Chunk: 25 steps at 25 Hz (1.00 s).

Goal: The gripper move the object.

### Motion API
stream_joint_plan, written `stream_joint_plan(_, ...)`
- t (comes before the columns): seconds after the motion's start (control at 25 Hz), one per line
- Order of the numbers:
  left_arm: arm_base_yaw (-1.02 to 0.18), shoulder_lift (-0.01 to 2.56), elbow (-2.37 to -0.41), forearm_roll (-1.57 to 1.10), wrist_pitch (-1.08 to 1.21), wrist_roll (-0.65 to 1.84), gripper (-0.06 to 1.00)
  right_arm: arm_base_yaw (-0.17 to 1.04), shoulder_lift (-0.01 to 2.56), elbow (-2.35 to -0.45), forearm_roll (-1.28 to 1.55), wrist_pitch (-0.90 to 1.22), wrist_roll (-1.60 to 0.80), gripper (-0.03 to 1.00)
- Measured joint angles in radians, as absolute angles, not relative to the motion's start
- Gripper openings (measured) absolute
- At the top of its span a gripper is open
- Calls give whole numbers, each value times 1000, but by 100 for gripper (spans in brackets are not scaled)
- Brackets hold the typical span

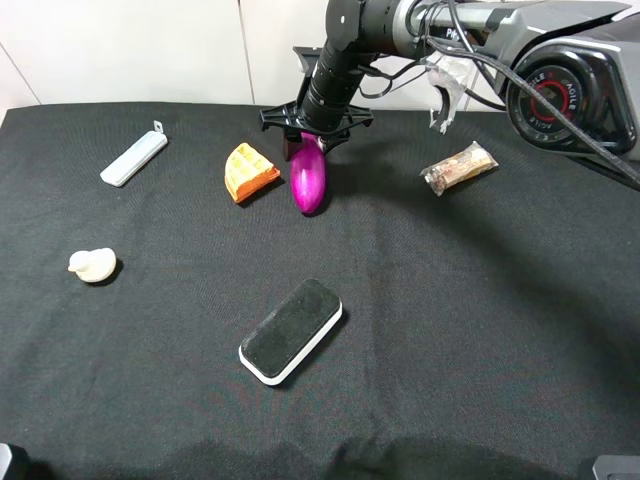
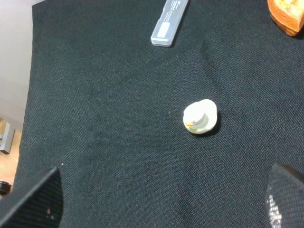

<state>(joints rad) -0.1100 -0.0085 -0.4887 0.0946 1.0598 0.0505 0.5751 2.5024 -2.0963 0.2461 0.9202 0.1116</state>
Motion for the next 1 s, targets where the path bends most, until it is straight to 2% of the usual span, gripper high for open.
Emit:
stream_joint_plan(0.2,-110,-9,-489,95,1060,50,91,575,2502,-2096,246,920,112,42)
stream_joint_plan(0.52,-110,-9,-489,95,1060,50,91,575,2502,-2096,246,915,112,64)
stream_joint_plan(1.0,-110,-9,-489,95,1060,50,91,575,2499,-2097,246,941,112,67)
